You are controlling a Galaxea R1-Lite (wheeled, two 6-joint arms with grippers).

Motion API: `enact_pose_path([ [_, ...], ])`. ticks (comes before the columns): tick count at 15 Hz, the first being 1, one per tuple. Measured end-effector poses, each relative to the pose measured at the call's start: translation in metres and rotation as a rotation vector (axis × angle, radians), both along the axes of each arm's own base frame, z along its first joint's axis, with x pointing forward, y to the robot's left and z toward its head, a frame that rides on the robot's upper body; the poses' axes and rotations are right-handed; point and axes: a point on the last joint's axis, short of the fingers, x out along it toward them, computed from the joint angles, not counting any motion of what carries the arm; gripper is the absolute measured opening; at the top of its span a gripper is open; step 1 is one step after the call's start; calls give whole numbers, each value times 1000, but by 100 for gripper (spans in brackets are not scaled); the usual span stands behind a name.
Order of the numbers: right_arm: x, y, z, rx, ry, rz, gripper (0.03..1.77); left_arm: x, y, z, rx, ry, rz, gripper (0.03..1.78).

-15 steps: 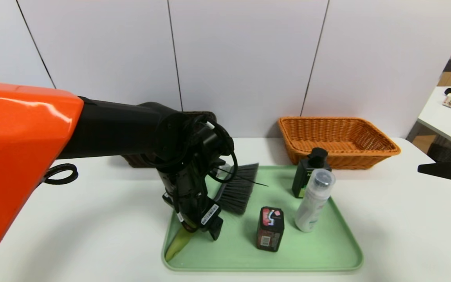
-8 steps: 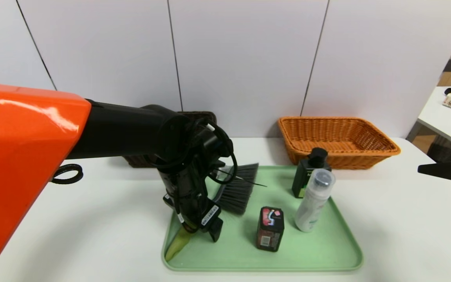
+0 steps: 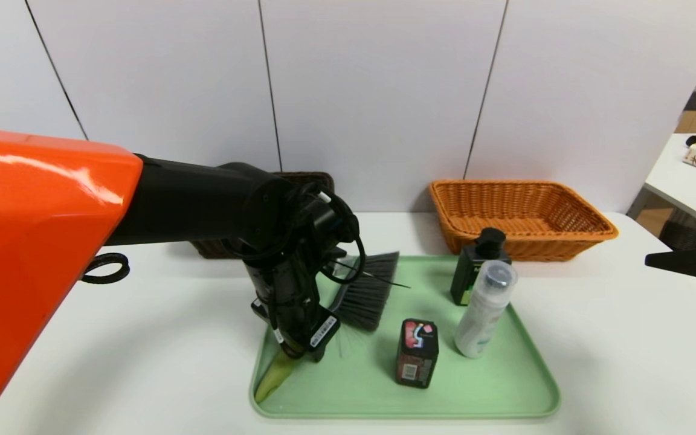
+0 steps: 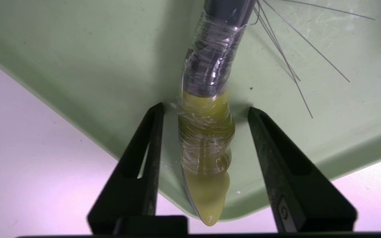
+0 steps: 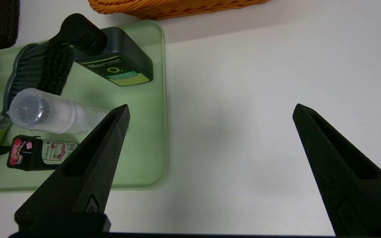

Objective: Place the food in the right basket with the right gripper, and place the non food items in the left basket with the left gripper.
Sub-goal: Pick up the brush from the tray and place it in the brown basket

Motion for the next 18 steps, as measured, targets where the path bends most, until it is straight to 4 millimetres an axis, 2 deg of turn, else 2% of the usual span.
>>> enact_pose_path([
  [1, 0, 0, 0, 0, -1, 0, 170, 0, 0, 0, 0, 0, 1, 70],
  [2, 0, 0, 0, -1, -1, 0, 170, 0, 0, 0, 0, 0, 0, 43],
  [7, -1, 0, 0, 0, -3, 1, 170, -2, 2, 4, -4, -3, 0, 43],
  [13, -2, 0, 1, 0, -6, 2, 170, -16, 13, 41, -69, -83, -4, 43],
  [18, -5, 0, 2, 0, -16, 1, 170, -24, 19, 58, -99, -118, -6, 43],
])
